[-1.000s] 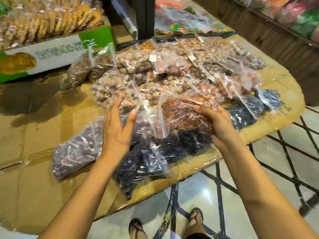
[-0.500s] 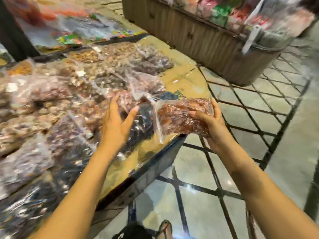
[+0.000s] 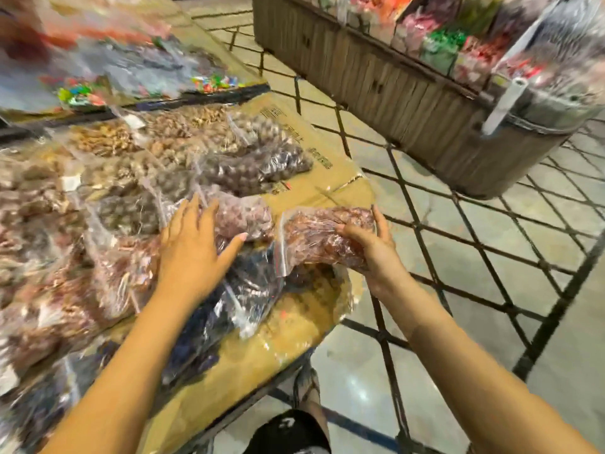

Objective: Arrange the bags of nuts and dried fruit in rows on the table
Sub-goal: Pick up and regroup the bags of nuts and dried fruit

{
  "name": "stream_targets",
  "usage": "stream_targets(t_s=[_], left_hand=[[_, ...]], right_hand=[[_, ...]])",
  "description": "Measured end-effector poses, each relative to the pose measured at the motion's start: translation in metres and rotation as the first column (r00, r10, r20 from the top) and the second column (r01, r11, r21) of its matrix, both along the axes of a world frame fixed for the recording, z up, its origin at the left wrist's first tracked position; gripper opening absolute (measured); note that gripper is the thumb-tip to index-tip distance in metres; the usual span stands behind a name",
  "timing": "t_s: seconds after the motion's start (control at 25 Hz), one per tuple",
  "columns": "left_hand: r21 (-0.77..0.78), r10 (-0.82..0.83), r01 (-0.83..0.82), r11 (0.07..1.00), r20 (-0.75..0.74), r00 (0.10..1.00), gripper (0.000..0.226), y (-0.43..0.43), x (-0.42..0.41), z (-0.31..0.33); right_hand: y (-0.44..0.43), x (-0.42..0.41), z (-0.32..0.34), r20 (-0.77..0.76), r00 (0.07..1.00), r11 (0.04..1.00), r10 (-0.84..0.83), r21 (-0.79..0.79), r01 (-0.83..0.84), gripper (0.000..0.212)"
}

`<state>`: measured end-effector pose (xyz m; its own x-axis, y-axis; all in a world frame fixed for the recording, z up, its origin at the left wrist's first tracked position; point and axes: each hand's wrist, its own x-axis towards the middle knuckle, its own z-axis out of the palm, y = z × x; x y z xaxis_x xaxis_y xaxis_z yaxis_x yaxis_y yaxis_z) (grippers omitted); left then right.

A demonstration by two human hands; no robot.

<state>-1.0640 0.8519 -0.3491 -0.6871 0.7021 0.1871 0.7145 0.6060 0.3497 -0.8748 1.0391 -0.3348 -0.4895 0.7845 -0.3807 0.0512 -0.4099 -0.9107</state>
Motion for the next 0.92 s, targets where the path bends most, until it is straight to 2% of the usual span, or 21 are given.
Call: stream_targets(t_s=[0.16, 0.28, 0.36, 0.44, 0.52, 0.64, 0.68, 0.72, 0.76, 0.8, 0.84, 0.92], left_hand=[[-0.005, 0.129, -0.129, 0.992, 0.063, 0.990, 0.074, 0.043, -0.023, 0.004], [0.066, 0.193, -0.203, 0.977, 0.138, 0.971, 0.070, 0.065, -0.035, 0.004], [0.119, 0.251, -0.274, 0.954, 0.176, 0.952, 0.067, 0.069, -0.040, 0.003], [0.164, 0.327, -0.364, 0.917, 0.217, 0.920, 0.069, 0.072, -0.046, 0.003], [0.168, 0.401, -0.447, 0.879, 0.247, 0.882, 0.071, 0.071, -0.047, 0.004], [0.149, 0.491, -0.521, 0.840, 0.200, 0.848, 0.065, 0.075, -0.035, 0.007], [0.144, 0.538, -0.559, 0.817, 0.159, 0.828, 0.061, 0.081, -0.026, 0.007], [0.132, 0.594, -0.606, 0.784, 0.123, 0.795, 0.060, 0.089, -0.017, 0.006], [0.107, 0.647, -0.654, 0.749, 0.090, 0.757, 0.061, 0.098, -0.009, 0.002], [0.052, 0.692, -0.694, 0.718, 0.059, 0.719, 0.066, 0.108, -0.003, -0.004], [-0.033, 0.731, -0.731, 0.682, 0.037, 0.681, 0.073, 0.119, 0.002, -0.011], [-0.190, 0.797, -0.780, 0.596, 0.024, 0.603, 0.084, 0.135, 0.011, -0.026]], right_hand=[[0.066, -0.061, 0.002, 0.093, 0.979, 0.983, 0.183, -0.016, -0.183, 0.090], [0.094, -0.110, -0.005, 0.077, 0.959, 0.962, 0.273, -0.050, -0.270, 0.087], [0.098, -0.137, -0.015, 0.037, 0.933, 0.933, 0.357, -0.054, -0.355, 0.094], [0.102, -0.161, -0.026, 0.048, 0.877, 0.878, 0.479, -0.037, -0.477, 0.103], [0.109, -0.182, -0.041, 0.131, 0.763, 0.767, 0.633, 0.025, -0.641, 0.097], [0.135, -0.195, -0.063, 0.394, 0.557, 0.561, 0.731, 0.117, -0.820, 0.076], [0.147, -0.198, -0.063, 0.492, 0.464, 0.452, 0.737, 0.152, -0.879, 0.066], [0.160, -0.200, -0.061, 0.587, 0.347, 0.291, 0.731, 0.192, -0.937, 0.058], [0.172, -0.205, -0.058, 0.710, 0.233, 0.084, 0.665, 0.238, -0.968, 0.061], [0.184, -0.211, -0.054, 0.812, 0.142, -0.142, 0.566, 0.266, -0.953, 0.075], [0.190, -0.217, -0.045, 0.863, 0.067, -0.317, 0.501, 0.255, -0.914, 0.093], [0.186, -0.230, -0.035, 0.817, -0.111, -0.473, 0.565, 0.211, -0.855, 0.121]])
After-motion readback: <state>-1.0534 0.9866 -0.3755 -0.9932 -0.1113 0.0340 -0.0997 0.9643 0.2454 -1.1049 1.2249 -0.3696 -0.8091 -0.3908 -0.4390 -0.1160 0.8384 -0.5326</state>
